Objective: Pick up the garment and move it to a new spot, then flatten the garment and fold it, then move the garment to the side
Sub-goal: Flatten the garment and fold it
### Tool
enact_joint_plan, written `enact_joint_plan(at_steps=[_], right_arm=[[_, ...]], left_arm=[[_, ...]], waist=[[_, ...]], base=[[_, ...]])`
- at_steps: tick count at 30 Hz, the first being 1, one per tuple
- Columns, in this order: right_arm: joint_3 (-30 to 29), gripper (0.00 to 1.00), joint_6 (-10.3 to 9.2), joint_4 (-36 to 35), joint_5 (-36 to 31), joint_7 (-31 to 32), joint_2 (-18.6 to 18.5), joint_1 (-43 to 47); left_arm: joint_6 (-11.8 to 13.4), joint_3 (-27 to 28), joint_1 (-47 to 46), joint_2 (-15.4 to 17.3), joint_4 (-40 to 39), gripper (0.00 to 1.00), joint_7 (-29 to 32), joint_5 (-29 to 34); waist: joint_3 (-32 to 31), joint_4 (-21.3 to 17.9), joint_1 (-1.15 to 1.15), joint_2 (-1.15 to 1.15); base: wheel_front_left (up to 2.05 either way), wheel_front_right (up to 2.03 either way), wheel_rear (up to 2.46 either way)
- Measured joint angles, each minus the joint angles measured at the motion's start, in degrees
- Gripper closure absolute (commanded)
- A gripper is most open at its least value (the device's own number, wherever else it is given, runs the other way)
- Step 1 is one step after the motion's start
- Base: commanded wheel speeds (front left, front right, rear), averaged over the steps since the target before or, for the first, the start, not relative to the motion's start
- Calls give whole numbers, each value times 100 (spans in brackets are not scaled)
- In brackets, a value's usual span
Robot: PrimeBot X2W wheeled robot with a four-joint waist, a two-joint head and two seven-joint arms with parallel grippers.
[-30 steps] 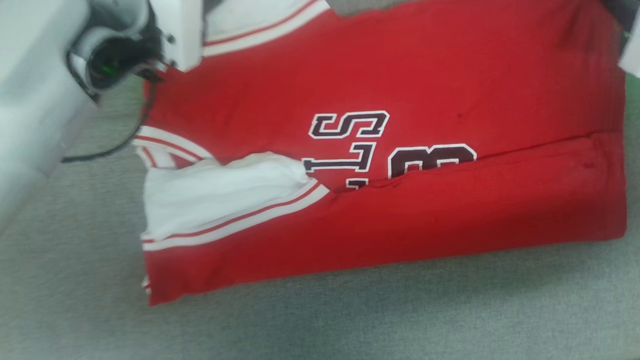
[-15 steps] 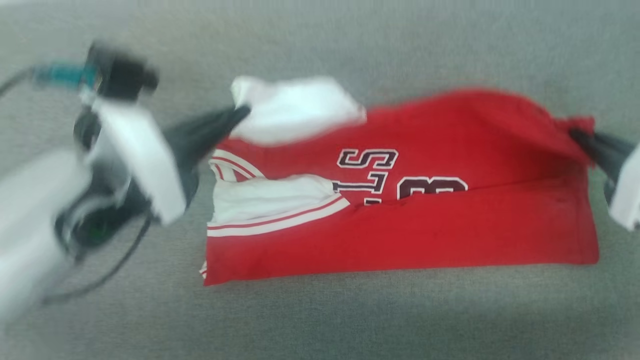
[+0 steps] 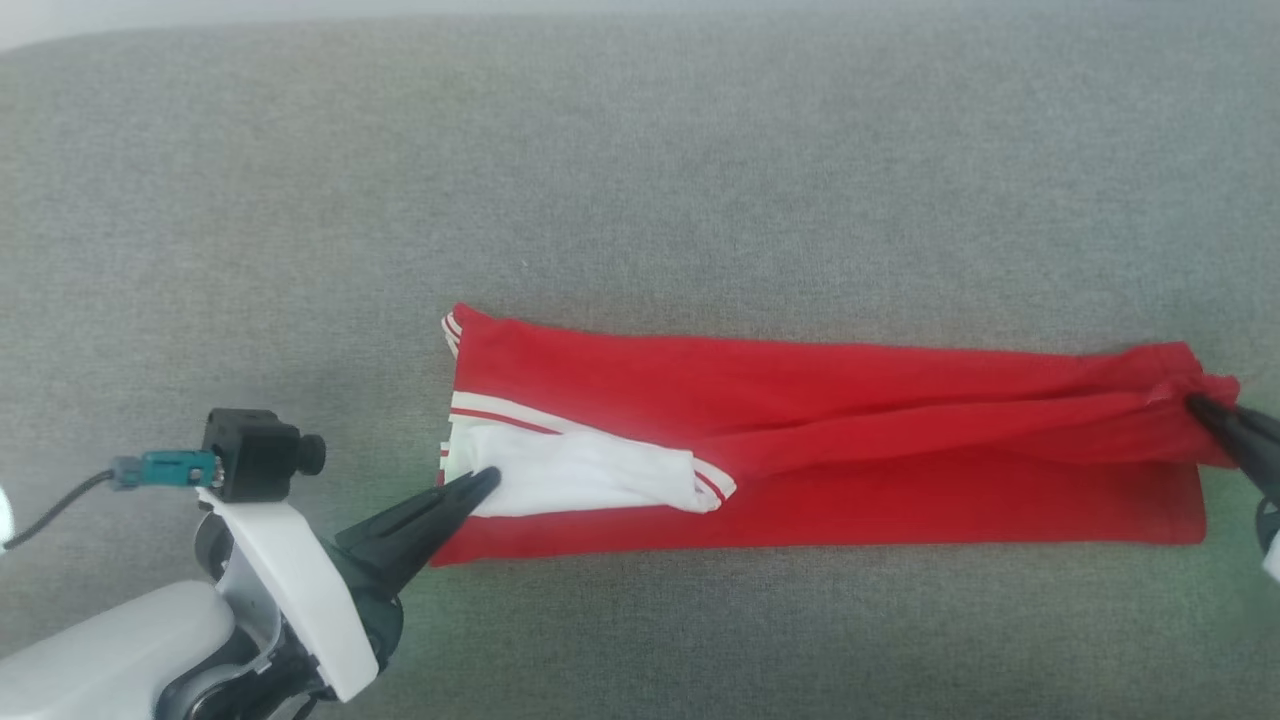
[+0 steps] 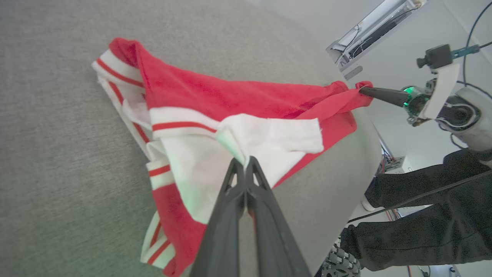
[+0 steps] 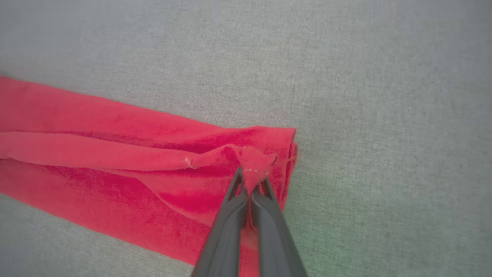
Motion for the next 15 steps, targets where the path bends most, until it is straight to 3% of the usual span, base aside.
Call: enact_joint_plan(at_steps=[6, 9, 10, 11, 12, 13, 14, 15], right_arm=[[172, 100, 0, 165, -203, 29, 162, -94], [221, 100, 0, 226, -234, -9, 218, -218], [229, 67, 0, 241, -231, -30, 240, -229], [215, 52, 0, 250, -171, -34, 267, -229], [189, 23, 0, 252, -57, -34, 299, -227], [154, 13, 0, 246, 33, -34, 311, -220], [101, 2, 0, 245, 75, -36, 281, -197], [60, 0, 0, 250, 97, -41, 221, -157]], left_arm=[[0, -83, 19, -428, 937, 100, -44, 345], [0, -137, 14, -591, 1358, 71, 0, 669], [0, -138, 14, -662, 1432, 58, -23, 675], [0, -140, 14, -724, 1475, 47, -46, 683], [0, -125, 14, -760, 1502, 13, -60, 687], [0, -90, 17, -776, 1516, 0, -97, 686], [-1, -33, 21, -783, 1536, 0, -115, 686], [0, 31, 37, -788, 1550, 0, -138, 692]], waist=[[200, -74, 0, 0], [262, -131, 0, 0], [268, -143, 0, 0], [265, -148, 0, 0], [255, -150, 0, 0], [239, -148, 0, 0], [219, -139, 0, 0], [191, -125, 0, 0]], base=[[0, 0, 0], [0, 0, 0], [0, 0, 0], [0, 0, 0], [0, 0, 0], [0, 0, 0], [0, 0, 0], [0, 0, 0]])
